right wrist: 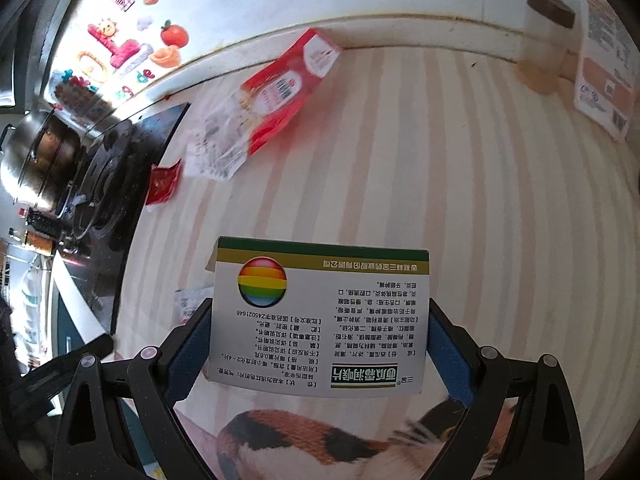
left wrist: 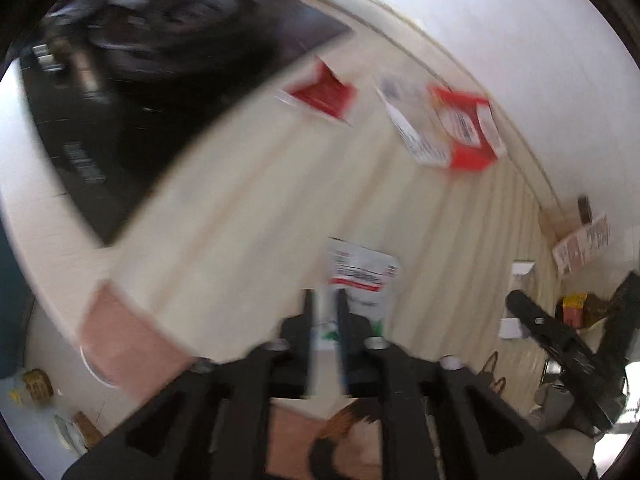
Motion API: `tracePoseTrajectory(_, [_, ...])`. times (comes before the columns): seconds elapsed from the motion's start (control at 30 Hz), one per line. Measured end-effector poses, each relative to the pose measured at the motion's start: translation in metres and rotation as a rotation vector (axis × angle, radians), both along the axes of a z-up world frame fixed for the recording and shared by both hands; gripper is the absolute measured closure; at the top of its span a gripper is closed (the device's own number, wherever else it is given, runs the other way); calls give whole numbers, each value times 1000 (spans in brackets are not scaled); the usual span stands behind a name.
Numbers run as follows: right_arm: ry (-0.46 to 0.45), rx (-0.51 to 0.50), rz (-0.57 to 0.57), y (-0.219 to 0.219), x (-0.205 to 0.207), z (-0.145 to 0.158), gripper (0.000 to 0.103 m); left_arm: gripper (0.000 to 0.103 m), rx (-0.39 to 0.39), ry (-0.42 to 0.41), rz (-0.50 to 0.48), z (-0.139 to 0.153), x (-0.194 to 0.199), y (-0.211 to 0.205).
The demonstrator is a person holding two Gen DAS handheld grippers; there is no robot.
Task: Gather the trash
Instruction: 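Grasp the white-and-green sachet with the left tool while the right tool holds the medicine box, then carry the sachet and medicine box over the bin and open both tools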
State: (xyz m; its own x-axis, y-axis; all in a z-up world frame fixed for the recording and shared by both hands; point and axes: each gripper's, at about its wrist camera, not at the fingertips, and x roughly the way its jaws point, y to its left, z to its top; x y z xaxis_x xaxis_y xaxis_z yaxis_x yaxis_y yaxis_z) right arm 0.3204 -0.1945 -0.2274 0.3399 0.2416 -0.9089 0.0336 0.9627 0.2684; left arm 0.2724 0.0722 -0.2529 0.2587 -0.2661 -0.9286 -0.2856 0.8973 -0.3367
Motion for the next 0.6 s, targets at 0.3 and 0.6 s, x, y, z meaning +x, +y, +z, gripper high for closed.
tracePoseTrajectory(0.3, [-8,-29,-87,-55,10,-2,5,49,173,80,-196,-40,35,-82])
tracePoseTrajectory(0.6, [24,-2,-141,-72,11,-24,5,102,268,69,-225,-26,28,-88])
